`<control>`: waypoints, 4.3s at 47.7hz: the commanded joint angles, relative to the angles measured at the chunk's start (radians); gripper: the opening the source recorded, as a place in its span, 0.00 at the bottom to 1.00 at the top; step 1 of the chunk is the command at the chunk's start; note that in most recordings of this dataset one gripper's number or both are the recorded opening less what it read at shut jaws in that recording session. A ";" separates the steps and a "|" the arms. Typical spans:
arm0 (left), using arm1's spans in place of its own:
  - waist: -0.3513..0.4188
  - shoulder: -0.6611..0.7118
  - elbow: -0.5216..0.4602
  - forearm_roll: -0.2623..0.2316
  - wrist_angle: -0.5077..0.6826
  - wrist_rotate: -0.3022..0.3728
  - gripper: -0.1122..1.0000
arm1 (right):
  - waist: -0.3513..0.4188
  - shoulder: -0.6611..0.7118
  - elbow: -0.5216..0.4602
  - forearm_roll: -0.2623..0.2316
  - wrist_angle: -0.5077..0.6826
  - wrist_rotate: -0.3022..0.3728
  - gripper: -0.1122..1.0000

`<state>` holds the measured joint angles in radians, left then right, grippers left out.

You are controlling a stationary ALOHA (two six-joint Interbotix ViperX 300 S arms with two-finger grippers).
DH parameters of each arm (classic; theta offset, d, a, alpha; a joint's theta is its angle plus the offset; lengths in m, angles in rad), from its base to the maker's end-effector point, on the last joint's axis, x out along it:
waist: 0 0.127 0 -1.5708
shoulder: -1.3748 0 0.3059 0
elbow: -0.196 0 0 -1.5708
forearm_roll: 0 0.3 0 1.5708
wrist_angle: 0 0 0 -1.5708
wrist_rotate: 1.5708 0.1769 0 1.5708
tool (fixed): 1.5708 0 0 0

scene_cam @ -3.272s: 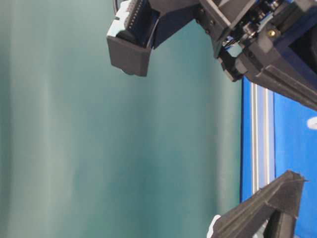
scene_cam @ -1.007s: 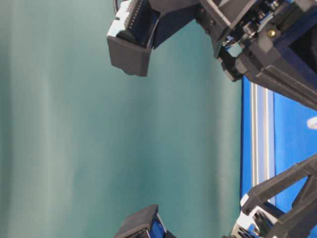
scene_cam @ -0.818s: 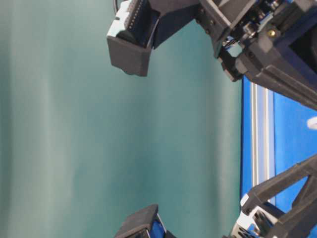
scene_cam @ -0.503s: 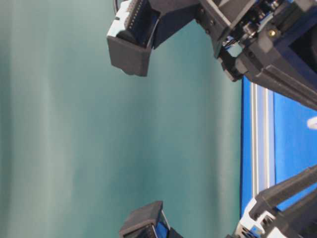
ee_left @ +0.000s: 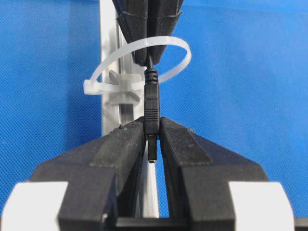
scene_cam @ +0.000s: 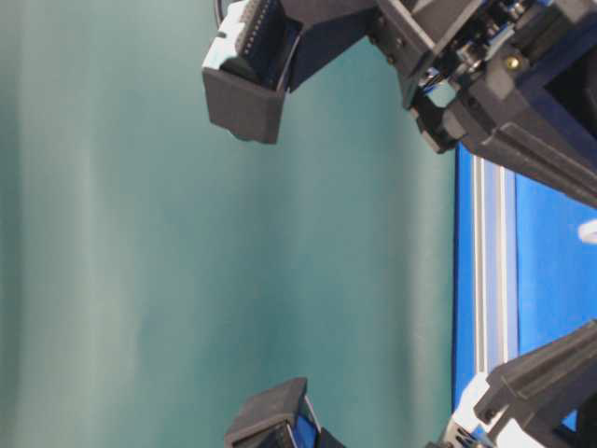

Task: Insert the wire through the string loop located in the center.

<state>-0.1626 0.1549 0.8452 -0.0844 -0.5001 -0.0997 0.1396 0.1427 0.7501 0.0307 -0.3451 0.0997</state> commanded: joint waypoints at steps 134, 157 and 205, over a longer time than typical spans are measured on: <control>-0.037 -0.588 0.540 0.006 0.071 -0.017 0.67 | 0.041 -0.100 0.021 0.006 -0.006 0.003 0.80; -0.037 -0.657 0.491 0.006 0.173 -0.008 0.85 | 0.034 -0.170 0.015 0.008 0.049 0.002 0.81; -0.015 -0.796 0.391 0.009 0.359 -0.005 0.85 | 0.018 -0.341 0.015 0.000 0.181 -0.003 0.81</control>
<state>-0.1841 -0.6412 1.2579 -0.0782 -0.1381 -0.1058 0.1580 -0.1779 0.7854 0.0322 -0.1611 0.0982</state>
